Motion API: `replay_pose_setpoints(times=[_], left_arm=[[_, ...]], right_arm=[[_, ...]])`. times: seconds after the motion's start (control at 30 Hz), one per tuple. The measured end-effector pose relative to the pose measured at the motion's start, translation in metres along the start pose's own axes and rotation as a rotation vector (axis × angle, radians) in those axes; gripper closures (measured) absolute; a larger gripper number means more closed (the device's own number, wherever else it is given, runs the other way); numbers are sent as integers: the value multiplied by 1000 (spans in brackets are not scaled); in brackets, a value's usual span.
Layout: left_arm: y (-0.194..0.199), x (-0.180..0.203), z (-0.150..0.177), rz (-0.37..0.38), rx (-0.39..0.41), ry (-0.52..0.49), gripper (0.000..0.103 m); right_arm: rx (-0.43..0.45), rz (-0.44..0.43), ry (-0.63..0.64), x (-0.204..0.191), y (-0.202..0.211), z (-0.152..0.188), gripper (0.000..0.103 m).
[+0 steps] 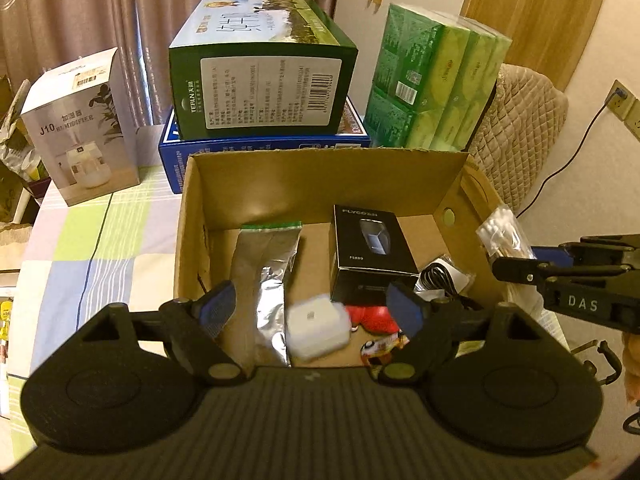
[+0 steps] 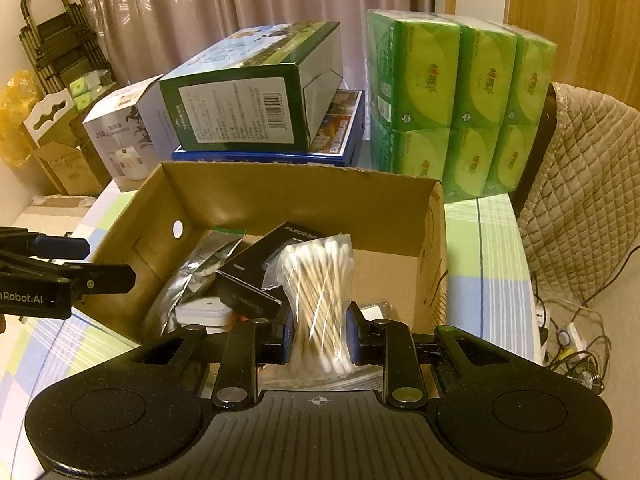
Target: Organize objects
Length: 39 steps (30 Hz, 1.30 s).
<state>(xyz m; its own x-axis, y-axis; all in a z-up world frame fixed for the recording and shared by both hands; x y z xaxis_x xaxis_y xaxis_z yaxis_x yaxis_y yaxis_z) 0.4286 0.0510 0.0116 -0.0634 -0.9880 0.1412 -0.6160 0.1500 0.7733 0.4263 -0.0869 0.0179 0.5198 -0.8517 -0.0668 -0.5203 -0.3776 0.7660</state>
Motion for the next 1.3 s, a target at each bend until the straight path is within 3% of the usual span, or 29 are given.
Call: replay_pose_setpoints(times=[0.2, 0.23, 0.27, 0.33, 0.4, 0.7, 1.3], left_arm=[[4, -2, 2, -10, 3, 4, 22], [6, -3, 3, -12, 5, 3, 21], [7, -3, 3, -14, 6, 4, 20], [9, -5, 3, -20, 12, 9, 17], [12, -6, 5, -28, 23, 15, 10], [34, -3, 17, -36, 77, 24, 1], [140, 24, 92, -75, 153, 60, 1]], right_arm=[[37, -31, -7, -4, 3, -10, 80], [51, -44, 1, -5, 3, -13, 72], [66, -50, 2, -6, 4, -15, 52], [105, -31, -20, -3, 9, -18, 31], [130, -46, -42, -1, 14, -18, 31], [124, -14, -36, -4, 36, 0, 31], [103, 1, -26, -38, 135, 76, 31]])
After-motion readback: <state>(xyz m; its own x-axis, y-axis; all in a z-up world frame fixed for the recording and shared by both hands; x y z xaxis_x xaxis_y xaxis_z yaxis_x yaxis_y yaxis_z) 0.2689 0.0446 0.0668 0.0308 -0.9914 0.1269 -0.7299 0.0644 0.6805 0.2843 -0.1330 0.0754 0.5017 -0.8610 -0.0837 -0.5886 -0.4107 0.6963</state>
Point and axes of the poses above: each gripper's, at about its wrist camera, not at the fingertips, and y roughly against the way its jaws point, x to its right, z to its underside, the point moved 5 cm from there along -y, roughly the way its jaws point, and after that the axes turned 2 degrees about z, right-handed, at the moved point
